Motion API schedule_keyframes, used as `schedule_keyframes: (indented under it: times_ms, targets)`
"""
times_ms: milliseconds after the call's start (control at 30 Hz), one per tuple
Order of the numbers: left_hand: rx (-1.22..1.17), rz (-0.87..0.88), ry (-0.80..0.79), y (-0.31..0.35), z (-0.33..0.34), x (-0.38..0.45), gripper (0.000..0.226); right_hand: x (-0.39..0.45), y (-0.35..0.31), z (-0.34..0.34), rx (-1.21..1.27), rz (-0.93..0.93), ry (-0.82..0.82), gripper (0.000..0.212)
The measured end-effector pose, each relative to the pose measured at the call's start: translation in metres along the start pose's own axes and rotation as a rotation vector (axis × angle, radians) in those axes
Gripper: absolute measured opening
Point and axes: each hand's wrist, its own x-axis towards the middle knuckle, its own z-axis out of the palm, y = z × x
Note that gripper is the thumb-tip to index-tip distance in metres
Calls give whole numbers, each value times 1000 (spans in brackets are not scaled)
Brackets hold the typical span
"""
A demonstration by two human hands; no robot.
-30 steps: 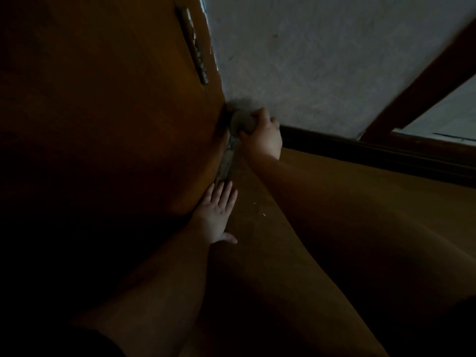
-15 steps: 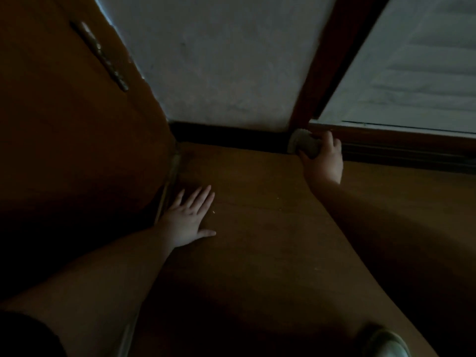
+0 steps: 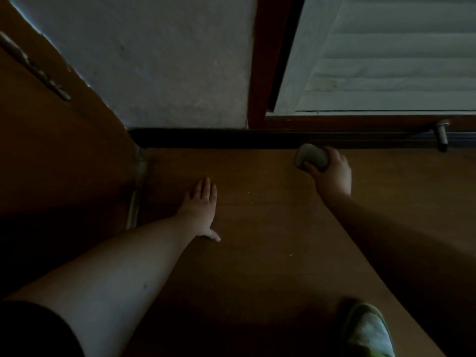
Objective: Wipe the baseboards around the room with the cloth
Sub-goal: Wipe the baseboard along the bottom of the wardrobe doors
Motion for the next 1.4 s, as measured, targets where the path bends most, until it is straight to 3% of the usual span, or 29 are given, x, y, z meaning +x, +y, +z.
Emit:
schedule_keyframes:
  times_ms: [300, 700, 833, 1067, 1267, 1400]
  targets:
    - [45, 55, 103, -8, 12, -1, 136, -18, -34, 63, 17, -155, -171, 57]
    - [-20, 18, 124, -3, 9, 0, 130, 6, -78, 127, 93, -126, -206, 55]
    - [-8, 26, 116, -5, 9, -2, 131, 18, -58, 109, 24, -91, -231, 56]
    - [18, 36, 108, -4, 6, -1, 130, 42, 2, 43, -60, 12, -109, 56]
    - [20, 48, 114, -7, 9, 0, 131, 52, 49, -15, -78, 298, 57, 59]
    - [18, 61, 99, -7, 4, -1, 133, 41, 56, -28, -31, 287, 78, 56]
